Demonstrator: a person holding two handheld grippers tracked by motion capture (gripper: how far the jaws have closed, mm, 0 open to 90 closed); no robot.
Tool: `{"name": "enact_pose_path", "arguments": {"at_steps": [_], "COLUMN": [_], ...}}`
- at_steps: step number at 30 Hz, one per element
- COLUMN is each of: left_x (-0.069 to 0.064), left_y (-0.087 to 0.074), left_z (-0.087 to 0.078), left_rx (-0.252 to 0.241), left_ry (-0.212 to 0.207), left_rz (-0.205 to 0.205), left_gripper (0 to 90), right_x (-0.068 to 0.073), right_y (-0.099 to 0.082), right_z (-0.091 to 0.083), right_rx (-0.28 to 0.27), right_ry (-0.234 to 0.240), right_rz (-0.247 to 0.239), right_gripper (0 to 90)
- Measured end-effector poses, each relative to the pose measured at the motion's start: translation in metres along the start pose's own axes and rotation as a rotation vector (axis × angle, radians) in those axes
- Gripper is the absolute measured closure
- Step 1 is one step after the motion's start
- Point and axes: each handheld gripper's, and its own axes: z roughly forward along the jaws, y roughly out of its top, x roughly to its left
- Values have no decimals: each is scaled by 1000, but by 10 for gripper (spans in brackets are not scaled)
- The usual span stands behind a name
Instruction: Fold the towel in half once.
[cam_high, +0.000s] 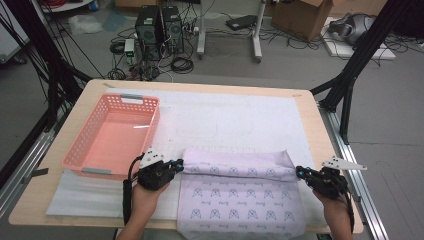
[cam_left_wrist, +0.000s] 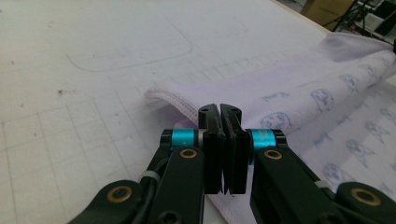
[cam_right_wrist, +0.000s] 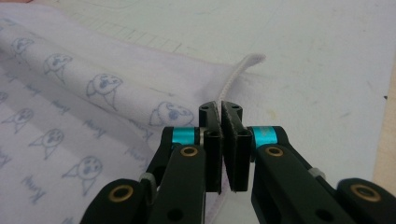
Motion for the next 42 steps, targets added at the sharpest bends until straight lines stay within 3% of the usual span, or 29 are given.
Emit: {"name": "enact_pose_path", "arguments": {"at_steps": [9, 12, 16, 19, 21, 23, 24, 25, 27, 30, 33, 42], "left_x": [-13, -6, 4, 8, 9, 9, 9, 8, 6, 3, -1, -17], "left_y": [-24, -19, -4, 1, 2, 1, 1, 1, 1, 2, 3, 0], "left_z": [-14, -9, 6, 25, 32, 40, 42, 43, 42, 36, 25, -11], "left_rx": [38, 27, 36, 81, 96, 113, 126, 130, 115, 84, 23, -66], "left_ry": [-62, -47, -28, -21, -19, -5, -2, 11, 17, 12, -9, -53], "left_rz": [17, -27, -70, -77, -93, -87, -80, -63, -57, -29, -26, 11], "left_gripper": [841, 521, 433, 441, 471, 552, 628, 708, 803, 819, 806, 811], "right_x": [7, 7, 6, 4, 2, 1, 0, -2, -2, 1, 3, 21], "right_y": [-22, -21, -7, 2, 6, 9, 10, 10, 10, 11, 10, 2], "right_z": [-11, -9, -4, 12, 22, 31, 35, 38, 40, 34, 24, -12], "right_rx": [34, 43, 35, 87, 90, 100, 118, 135, 144, 107, 74, -19], "right_ry": [22, 7, -7, -34, -40, -50, -47, -31, -24, -45, -47, -17], "right_rz": [10, 39, 59, 57, 74, 73, 79, 80, 56, 31, 20, 0], "right_gripper": [860, 653, 568, 533, 535, 569, 608, 704, 836, 869, 869, 867]}}
